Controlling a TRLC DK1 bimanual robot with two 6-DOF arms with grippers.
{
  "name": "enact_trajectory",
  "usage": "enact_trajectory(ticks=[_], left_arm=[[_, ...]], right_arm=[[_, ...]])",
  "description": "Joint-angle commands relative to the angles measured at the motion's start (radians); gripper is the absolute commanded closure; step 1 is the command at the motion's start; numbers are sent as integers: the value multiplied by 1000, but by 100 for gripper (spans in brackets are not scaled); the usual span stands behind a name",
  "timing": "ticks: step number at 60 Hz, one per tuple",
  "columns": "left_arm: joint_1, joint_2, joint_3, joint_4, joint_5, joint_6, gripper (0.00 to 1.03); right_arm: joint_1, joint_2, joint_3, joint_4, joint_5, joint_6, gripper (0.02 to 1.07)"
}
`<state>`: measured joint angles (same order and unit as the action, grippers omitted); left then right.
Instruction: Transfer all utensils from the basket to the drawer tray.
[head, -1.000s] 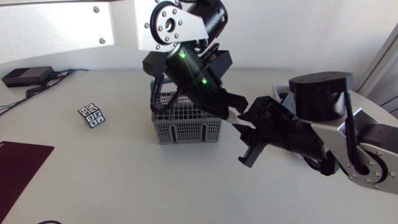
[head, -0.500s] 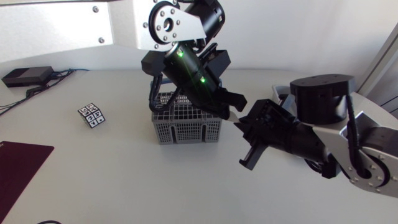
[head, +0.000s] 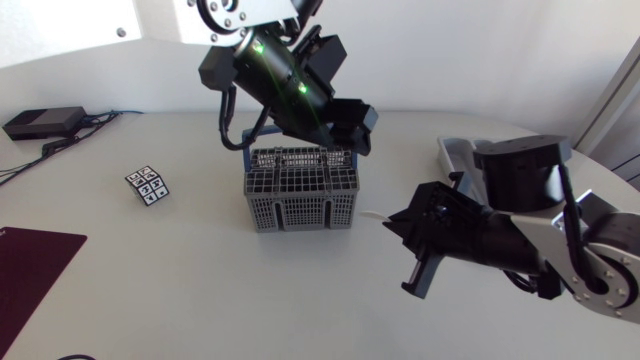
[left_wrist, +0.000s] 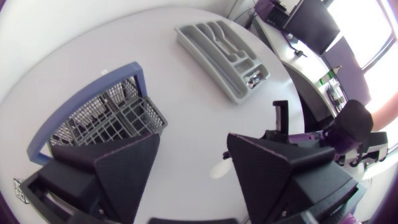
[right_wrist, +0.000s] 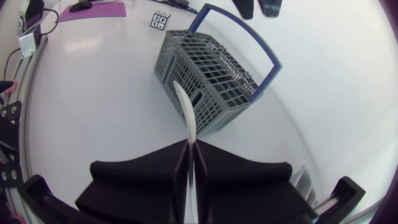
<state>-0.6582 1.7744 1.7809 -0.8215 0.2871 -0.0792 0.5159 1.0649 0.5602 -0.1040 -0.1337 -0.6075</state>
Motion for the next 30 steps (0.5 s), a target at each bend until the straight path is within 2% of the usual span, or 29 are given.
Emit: enact_trajectory(ticks=[1, 5, 13, 23, 30], left_arm=[[17, -53, 20, 15, 4, -17, 11], [34, -72, 12, 15, 3, -11, 7], [63, -132, -41, 59, -17, 21, 6], [95, -188, -97, 67, -77, 73, 6], [109, -230, -150, 91, -151, 108, 6]], right_arm=[[-45, -31, -16, -43, -44, -35, 101], [-100, -46, -9, -86, -104, -64, 101], [-251, -52, 7, -177, -224, -167, 101], [-471, -34, 38, -309, -351, -368, 101], [-623, 32, 75, -396, -409, -523, 101]])
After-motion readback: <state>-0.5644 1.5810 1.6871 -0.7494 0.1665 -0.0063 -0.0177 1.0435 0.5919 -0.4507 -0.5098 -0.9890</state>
